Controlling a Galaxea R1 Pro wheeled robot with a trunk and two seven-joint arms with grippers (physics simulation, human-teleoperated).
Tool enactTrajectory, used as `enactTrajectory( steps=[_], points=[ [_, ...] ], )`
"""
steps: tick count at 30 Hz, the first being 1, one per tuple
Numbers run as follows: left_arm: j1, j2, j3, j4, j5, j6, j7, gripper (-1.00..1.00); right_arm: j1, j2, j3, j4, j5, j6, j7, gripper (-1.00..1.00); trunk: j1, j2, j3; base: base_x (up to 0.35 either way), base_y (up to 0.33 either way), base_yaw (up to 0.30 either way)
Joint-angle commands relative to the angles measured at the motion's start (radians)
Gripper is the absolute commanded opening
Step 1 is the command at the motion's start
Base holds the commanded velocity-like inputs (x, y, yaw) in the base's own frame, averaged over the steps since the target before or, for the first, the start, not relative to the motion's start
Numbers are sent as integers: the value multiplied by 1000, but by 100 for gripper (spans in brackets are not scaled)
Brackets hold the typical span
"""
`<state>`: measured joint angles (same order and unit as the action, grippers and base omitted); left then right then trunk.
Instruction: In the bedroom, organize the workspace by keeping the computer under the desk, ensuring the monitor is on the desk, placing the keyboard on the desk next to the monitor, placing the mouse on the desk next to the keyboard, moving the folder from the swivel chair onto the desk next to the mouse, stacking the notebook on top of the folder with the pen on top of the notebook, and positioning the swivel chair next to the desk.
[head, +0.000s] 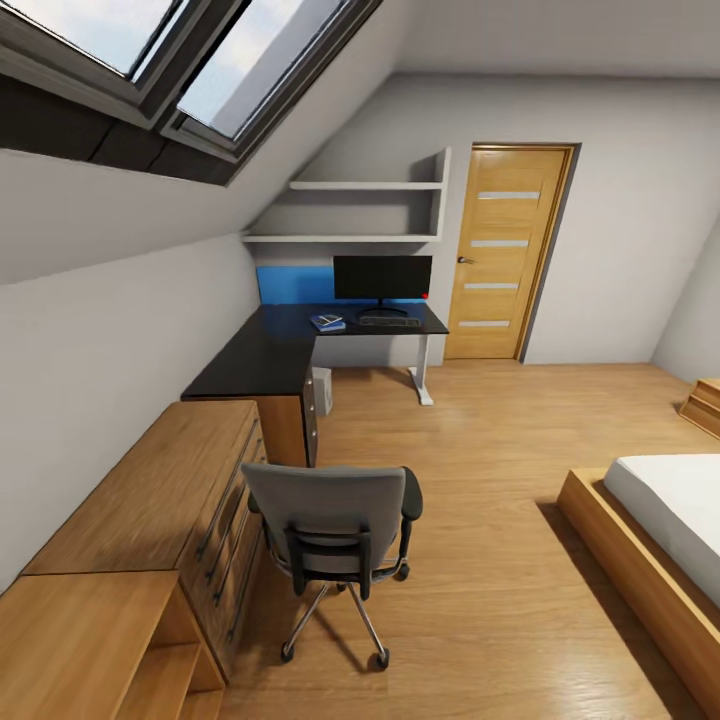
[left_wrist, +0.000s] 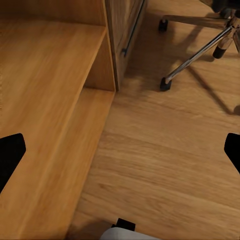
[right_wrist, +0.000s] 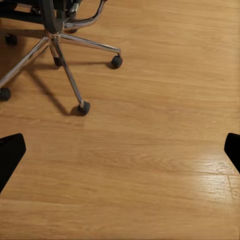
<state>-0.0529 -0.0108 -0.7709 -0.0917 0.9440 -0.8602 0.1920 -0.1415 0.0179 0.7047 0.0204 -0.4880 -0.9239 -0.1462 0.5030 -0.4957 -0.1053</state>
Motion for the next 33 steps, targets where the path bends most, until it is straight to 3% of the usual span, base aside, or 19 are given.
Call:
enactTrajectory(
  steps=[1, 20, 22, 33],
  points=[
    [-1, 0, -8, 0, -1, -2, 10, 100, -1, 1, 9, 2, 0, -3, -9, 100, 0, -2, -2, 0, 159, 0],
    [-1, -2, -11, -1, -3, -3, 11, 100, -1, -4, 8, 2, 0, -3, -7, 100, 0, -2, -2, 0, 34, 0],
    [-1, -12, -13, -2, -4, -3, 14, 100, -1, -6, 8, 2, 0, -3, -7, 100, 0, -2, -2, 0, 0, 0],
    [-1, -22, -11, -2, -2, 4, 14, 100, -1, -6, 9, 1, 0, -3, -9, 100, 43, -79, -36, 0, 0, 0]
  ],
)
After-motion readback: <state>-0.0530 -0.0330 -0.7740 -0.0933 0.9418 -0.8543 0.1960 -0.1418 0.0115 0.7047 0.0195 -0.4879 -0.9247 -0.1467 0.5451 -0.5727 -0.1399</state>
